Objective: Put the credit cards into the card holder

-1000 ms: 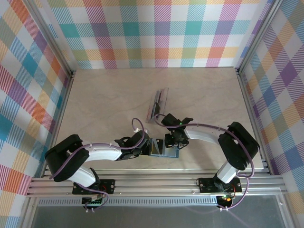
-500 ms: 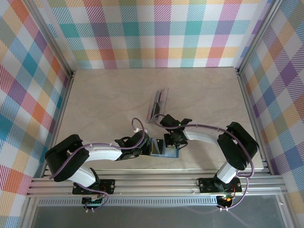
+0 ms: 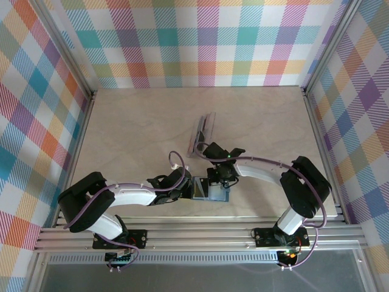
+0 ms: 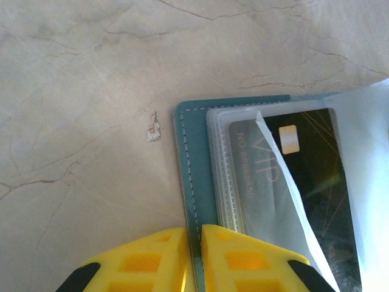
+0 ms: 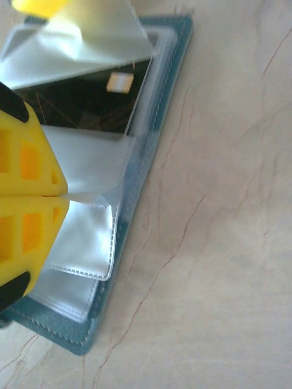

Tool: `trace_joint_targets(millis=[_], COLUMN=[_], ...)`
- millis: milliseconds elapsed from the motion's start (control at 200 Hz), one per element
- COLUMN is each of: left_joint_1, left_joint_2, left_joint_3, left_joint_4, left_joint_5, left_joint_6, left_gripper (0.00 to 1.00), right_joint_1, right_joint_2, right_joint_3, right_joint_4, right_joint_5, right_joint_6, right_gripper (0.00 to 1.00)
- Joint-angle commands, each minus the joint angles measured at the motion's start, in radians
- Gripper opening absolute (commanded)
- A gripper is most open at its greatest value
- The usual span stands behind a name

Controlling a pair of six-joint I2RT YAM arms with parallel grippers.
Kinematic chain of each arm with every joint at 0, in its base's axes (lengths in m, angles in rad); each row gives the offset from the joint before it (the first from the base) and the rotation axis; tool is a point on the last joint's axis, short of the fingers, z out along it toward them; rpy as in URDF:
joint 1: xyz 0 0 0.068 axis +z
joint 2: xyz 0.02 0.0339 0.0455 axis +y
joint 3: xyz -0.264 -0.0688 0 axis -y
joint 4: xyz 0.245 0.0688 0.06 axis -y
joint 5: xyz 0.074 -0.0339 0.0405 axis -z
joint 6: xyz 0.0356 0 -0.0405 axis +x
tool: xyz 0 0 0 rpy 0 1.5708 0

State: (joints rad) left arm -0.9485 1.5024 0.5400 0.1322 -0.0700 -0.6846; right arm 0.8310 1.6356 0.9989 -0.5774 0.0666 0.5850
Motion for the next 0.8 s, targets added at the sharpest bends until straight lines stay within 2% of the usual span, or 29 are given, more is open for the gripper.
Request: trace_joint_targets(millis=[0, 305, 800], left_joint_1=[-0.018, -0.018, -0.018], left_joint_2=[0.078, 0.097, 0.103], left_joint_3=[-0.016, -0.008, 0.001], left_joint_4=[0.013, 0.026, 0.031], left_joint_5=[0.049, 0.063, 0.07], left_joint_6=[-0.014, -0.019, -0.022], left_gripper=[0.16, 0.16, 0.16], right_joint_1=[0.007, 0.007, 0.01], right_joint_2=[-0.015, 0.027, 0.005], right_joint_3=[0.044, 0.066, 0.002], right_joint_4=[-0.02, 0.058, 0.153], right_joint_5=[-0.05, -0.183, -0.308], right_joint_6=[-0.027, -0.014, 0.024], right_gripper=[0.0, 0.0, 0.37])
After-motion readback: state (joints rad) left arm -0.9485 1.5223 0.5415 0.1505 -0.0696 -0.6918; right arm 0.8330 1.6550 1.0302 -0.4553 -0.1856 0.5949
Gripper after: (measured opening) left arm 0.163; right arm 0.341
